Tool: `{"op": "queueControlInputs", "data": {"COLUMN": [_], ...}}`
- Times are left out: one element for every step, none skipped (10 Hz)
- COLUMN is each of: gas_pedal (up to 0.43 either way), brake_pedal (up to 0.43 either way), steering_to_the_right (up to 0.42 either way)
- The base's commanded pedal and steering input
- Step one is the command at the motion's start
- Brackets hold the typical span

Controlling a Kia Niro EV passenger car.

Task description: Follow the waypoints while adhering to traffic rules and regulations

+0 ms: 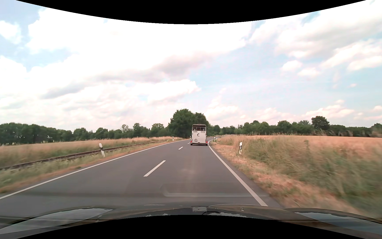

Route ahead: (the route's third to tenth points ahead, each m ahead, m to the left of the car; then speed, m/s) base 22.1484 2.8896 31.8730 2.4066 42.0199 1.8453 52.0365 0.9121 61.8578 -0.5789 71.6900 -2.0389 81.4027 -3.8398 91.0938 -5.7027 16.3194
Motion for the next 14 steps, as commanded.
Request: {"op": "queueControlInputs", "data": {"gas_pedal": [0.138,0.138,0.138,0.138,0.138,0.138,0.138,0.138,0.138,0.138,0.138,0.15,0.15,0.157], "brake_pedal": [0.0,0.0,0.0,0.0,0.0,0.0,0.0,0.0,0.0,0.0,0.0,0.0,0.0,0.0], "steering_to_the_right": [0.0,0.001,0.001,0.001,0.003,0.006,0.008,0.007,0.007,0.007,0.008,0.007,0.008,0.008]}}
